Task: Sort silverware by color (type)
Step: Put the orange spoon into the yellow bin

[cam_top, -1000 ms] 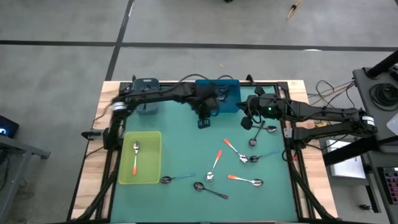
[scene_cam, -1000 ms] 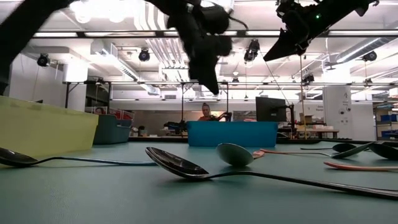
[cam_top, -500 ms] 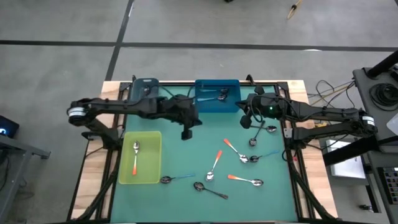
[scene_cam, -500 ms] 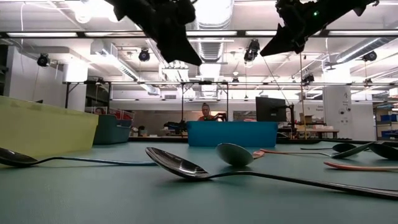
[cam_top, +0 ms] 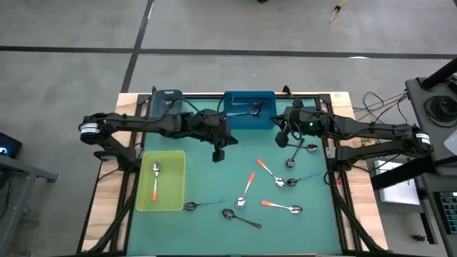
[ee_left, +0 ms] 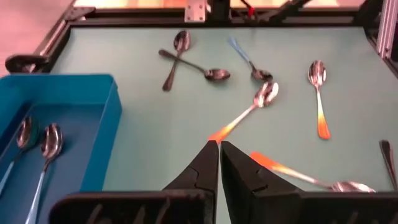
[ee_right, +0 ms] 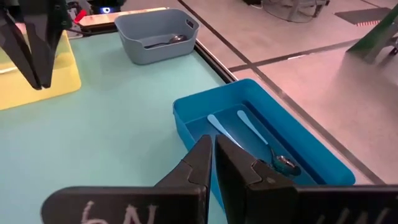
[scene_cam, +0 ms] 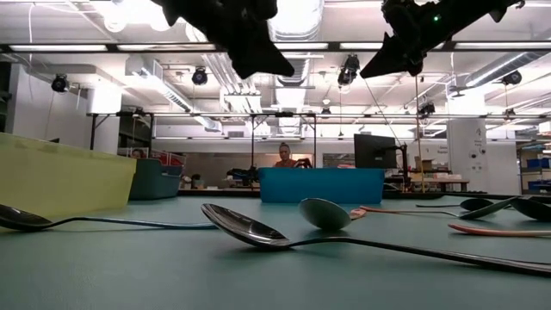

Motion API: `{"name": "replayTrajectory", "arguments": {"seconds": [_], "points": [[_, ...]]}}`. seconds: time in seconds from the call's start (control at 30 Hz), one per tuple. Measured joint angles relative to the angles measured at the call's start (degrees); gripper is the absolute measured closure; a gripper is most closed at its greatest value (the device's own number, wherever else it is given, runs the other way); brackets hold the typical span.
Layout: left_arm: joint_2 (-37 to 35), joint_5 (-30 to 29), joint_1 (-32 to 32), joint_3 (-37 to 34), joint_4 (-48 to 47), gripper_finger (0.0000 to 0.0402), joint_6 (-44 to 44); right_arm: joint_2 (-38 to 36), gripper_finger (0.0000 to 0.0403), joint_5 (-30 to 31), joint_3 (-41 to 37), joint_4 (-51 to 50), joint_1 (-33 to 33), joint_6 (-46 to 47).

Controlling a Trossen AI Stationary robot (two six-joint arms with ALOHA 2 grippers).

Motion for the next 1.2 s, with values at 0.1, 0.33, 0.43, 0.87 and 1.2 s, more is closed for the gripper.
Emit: {"name": "replayTrajectory", "arguments": {"seconds": [0.1, 0.33, 0.43, 0.87, 1.2], "points": [[1.69, -0.03, -0.4, -0.02, 2.45, 0.0402, 0.28, 0.0, 0.039, 0.0, 0.0, -0.04, 0.0, -0.78], [7.06, 0.0, -1.96, -0.11, 10.84, 0.0402, 1.02, 0.0, 0.039, 0.0, 0.0, 0.46, 0.0, -2.55], [9.92, 0.02, -2.56, -0.11, 15.29, 0.0401, 1.96, 0.0, 0.039, -0.03, 0.0, 1.37, 0.0, -3.54], [19.2, -0.06, -6.12, -0.13, 28.59, 0.0318, 3.88, -0.04, 0.039, -3.03, 0.0, 3.29, 0.01, -5.68], [23.9, -1.55, -6.26, 0.02, 34.67, 0.0227, 5.82, -1.39, 0.039, -6.05, 0.0, 4.07, 0.0, -7.92]]}}
